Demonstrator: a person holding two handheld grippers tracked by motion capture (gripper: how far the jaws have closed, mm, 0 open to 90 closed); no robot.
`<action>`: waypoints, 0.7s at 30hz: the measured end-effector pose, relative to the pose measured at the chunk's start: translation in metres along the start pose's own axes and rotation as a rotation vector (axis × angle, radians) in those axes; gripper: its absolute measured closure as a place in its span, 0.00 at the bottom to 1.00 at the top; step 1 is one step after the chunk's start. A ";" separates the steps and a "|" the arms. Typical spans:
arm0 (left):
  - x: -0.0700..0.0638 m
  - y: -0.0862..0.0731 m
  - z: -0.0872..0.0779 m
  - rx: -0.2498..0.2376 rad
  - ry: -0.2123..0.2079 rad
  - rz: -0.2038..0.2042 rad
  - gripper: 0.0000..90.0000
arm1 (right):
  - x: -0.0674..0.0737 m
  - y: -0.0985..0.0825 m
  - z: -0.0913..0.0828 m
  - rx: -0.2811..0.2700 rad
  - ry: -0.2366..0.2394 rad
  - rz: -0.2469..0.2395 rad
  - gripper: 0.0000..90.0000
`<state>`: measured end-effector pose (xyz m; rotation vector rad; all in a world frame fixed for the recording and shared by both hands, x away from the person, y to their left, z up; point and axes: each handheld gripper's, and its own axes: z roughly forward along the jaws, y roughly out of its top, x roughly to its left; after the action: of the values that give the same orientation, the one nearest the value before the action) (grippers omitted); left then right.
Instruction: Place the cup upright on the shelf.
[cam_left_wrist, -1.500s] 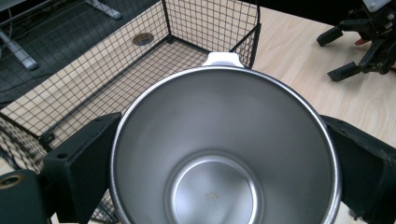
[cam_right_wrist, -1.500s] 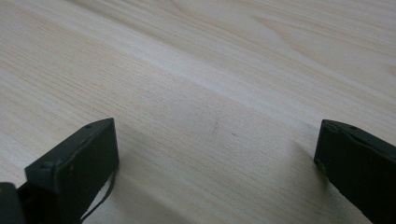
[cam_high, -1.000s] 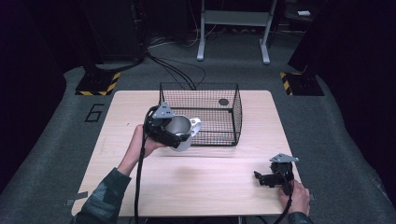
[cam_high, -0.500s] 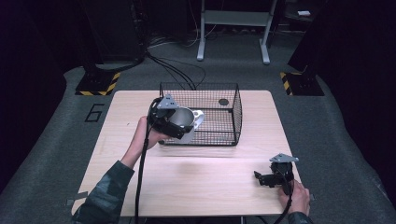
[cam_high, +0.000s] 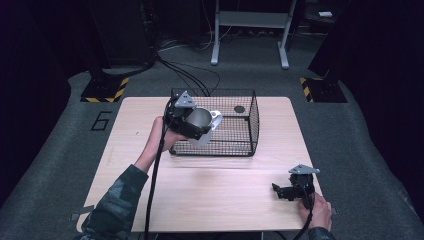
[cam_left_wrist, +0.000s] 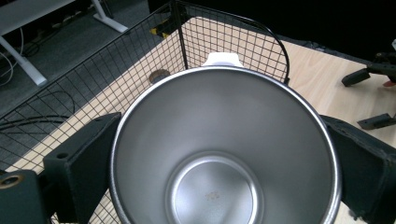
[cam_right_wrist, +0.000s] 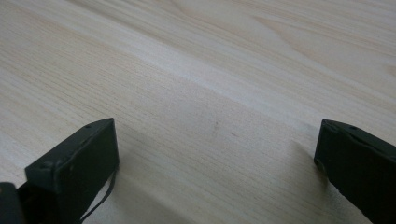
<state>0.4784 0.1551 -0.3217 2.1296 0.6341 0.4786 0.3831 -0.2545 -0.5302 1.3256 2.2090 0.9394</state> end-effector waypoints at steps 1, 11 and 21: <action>0.001 0.001 0.002 -0.002 0.005 -0.002 0.07 | 0.000 0.000 0.000 0.000 0.000 0.000 0.00; 0.009 0.013 0.015 0.004 0.029 -0.006 0.07 | 0.000 0.000 0.000 0.000 0.000 0.000 0.00; 0.019 0.018 0.032 0.018 0.041 -0.031 0.07 | 0.000 0.000 0.000 0.001 0.001 -0.001 0.00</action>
<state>0.5154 0.1371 -0.3235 2.1283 0.6954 0.5023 0.3830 -0.2546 -0.5302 1.3247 2.2110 0.9388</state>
